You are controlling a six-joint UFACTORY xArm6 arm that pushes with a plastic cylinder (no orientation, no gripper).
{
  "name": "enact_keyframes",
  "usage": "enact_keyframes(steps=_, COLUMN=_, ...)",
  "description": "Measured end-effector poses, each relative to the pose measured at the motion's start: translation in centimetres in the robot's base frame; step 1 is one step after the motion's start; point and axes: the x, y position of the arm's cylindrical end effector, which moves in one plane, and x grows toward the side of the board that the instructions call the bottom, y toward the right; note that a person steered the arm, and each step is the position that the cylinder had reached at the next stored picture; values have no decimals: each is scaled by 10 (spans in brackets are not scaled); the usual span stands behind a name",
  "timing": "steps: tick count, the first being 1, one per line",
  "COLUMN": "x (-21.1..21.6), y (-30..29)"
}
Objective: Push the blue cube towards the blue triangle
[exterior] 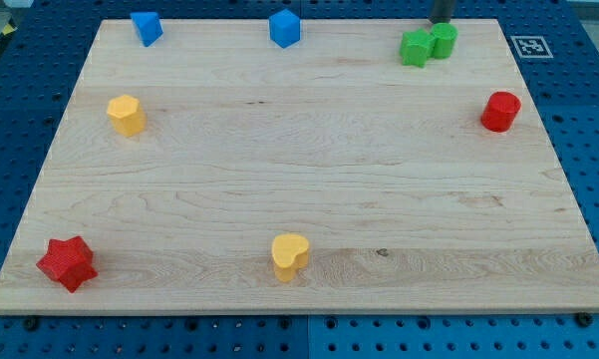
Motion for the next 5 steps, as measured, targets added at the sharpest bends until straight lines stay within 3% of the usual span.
enact_keyframes(steps=3, x=1, y=-194)
enact_keyframes(steps=4, x=1, y=-247)
enact_keyframes(steps=5, x=1, y=-263)
